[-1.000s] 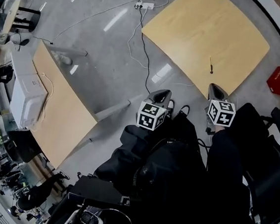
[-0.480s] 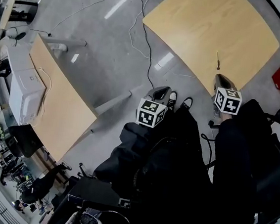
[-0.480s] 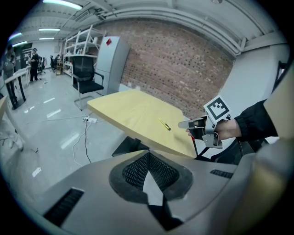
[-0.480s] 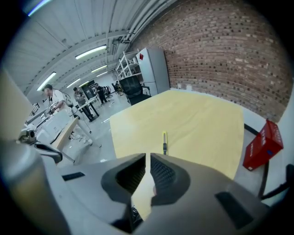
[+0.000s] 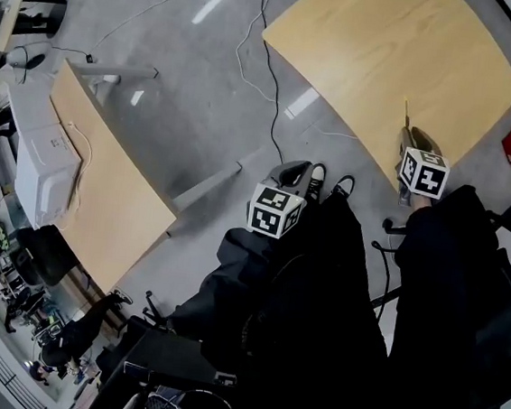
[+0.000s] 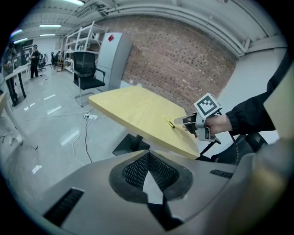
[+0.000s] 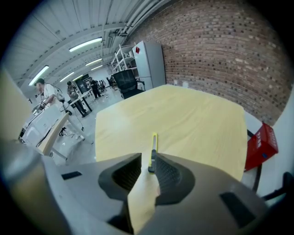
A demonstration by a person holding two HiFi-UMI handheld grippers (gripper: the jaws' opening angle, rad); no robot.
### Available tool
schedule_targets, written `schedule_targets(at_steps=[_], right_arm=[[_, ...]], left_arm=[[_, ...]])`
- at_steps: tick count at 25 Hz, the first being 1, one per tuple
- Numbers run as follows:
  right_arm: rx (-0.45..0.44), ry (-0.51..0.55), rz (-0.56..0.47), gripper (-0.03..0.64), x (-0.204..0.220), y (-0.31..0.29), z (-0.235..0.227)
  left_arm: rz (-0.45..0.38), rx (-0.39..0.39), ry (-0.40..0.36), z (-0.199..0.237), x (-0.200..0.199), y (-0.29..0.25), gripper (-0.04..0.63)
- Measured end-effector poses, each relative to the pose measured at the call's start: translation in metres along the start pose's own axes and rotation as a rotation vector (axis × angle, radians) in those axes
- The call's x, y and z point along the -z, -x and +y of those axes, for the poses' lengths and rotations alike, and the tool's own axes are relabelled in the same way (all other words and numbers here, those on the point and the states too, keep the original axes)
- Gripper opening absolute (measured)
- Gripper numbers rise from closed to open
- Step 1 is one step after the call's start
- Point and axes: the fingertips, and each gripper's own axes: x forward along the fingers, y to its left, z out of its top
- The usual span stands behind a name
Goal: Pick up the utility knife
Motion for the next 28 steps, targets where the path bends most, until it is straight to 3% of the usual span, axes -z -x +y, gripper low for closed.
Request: schedule_targets(at_steps=[16,28], right_arm=[[0.062,0.050,0.117,0.086,0.001,-0.036,-0.012],[0.072,0.065,0.087,0.069,0.001,-0.024,-0.014]], left_arm=[[0.030,-0.016,0.030,0.013,0.015,0.000,0.002],[0.031,-0.009,0.013,0.005,0.017,0.002,0.002]])
